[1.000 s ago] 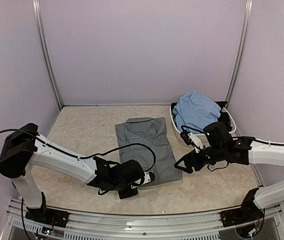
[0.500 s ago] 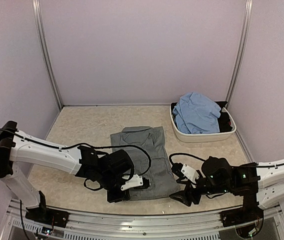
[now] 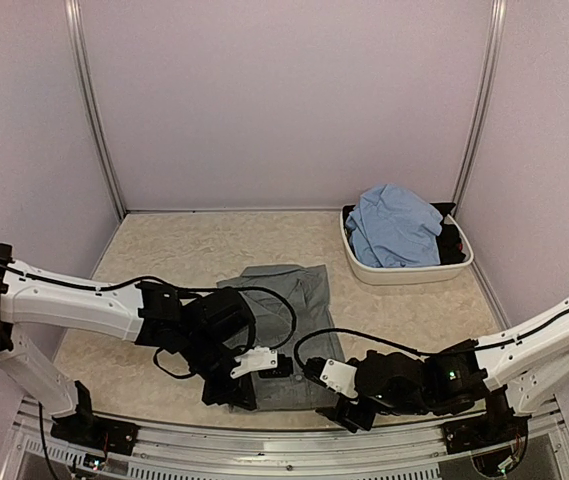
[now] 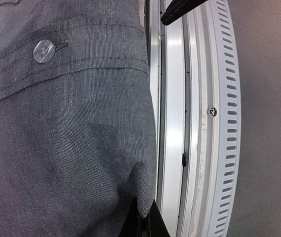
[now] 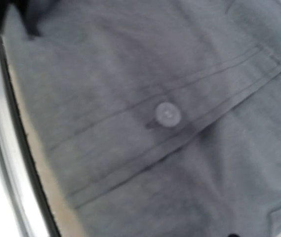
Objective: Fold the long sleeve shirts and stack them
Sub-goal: Pick up the 2/3-rectangle-folded shirt from the center of the board.
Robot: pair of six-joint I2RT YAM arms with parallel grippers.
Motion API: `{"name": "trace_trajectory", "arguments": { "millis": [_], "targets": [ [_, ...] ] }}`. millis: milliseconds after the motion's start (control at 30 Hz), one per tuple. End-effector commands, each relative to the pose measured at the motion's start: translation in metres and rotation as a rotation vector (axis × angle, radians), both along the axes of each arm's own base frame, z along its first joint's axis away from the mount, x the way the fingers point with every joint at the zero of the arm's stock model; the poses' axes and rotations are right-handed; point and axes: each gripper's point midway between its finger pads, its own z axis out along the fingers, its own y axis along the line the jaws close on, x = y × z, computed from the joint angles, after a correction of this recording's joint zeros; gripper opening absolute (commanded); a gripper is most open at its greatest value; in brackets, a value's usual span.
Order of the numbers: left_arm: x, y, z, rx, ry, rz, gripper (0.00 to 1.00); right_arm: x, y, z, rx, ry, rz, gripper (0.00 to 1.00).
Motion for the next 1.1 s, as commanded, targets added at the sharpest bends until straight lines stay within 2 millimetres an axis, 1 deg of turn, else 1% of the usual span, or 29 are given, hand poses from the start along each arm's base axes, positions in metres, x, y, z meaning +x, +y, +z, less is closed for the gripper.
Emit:
{"name": "trace_trajectory", "arguments": {
  "millis": [0,167,267,333,400,433,500,567,633,700,767,867,933,967,1067],
  "targets": [
    [-0.006,0.005,0.017,-0.064,0.037,-0.019,0.0,0.005,-0.001,0.001,-0.063,-0.06,-0.008,0.71],
    [0.006,0.007,0.032,-0.124,0.019,0.011,0.0,-0.001,-0.003,-0.005,-0.083,-0.042,0.016,0.69],
    [0.007,0.007,0.031,-0.121,0.021,0.013,0.0,0.0,-0.004,-0.009,-0.091,-0.043,0.007,0.67],
    [0.005,0.006,0.028,-0.113,0.033,0.009,0.0,0.005,-0.007,-0.013,-0.115,-0.06,-0.02,0.65],
    [0.004,0.005,0.025,-0.105,0.045,0.006,0.0,0.008,-0.005,-0.015,-0.131,-0.076,-0.024,0.63],
    [0.004,0.005,0.023,-0.099,0.05,0.006,0.0,0.008,-0.003,-0.016,-0.136,-0.081,-0.02,0.6],
    [0.004,0.005,0.021,-0.093,0.055,0.005,0.0,0.01,-0.002,-0.02,-0.159,-0.096,-0.021,0.52],
    [0.004,0.005,0.022,-0.093,0.056,0.006,0.0,0.012,-0.004,-0.026,-0.181,-0.105,-0.024,0.42],
    [0.004,0.005,0.023,-0.098,0.056,0.004,0.0,0.012,-0.005,-0.027,-0.19,-0.11,-0.023,0.3],
    [0.003,0.005,0.025,-0.106,0.06,0.004,0.0,0.012,-0.005,-0.023,-0.182,-0.111,-0.017,0.17],
    [0.0,0.005,0.028,-0.112,0.076,0.007,0.0,0.008,-0.001,-0.013,-0.149,-0.099,0.005,0.08],
    [-0.004,0.001,0.031,-0.11,0.106,0.023,0.0,-0.004,0.004,-0.004,-0.101,-0.06,0.058,0.0],
    [-0.013,0.0,0.028,-0.095,0.117,0.027,0.0,-0.01,0.004,0.001,-0.088,-0.032,0.066,0.0],
    [-0.018,-0.001,0.027,-0.096,0.125,0.022,0.0,-0.016,0.004,0.002,-0.084,-0.006,0.081,0.0],
    [-0.028,-0.002,0.029,-0.101,0.159,0.041,0.0,-0.031,0.002,0.011,-0.064,0.078,0.11,0.0]
  ]
}}
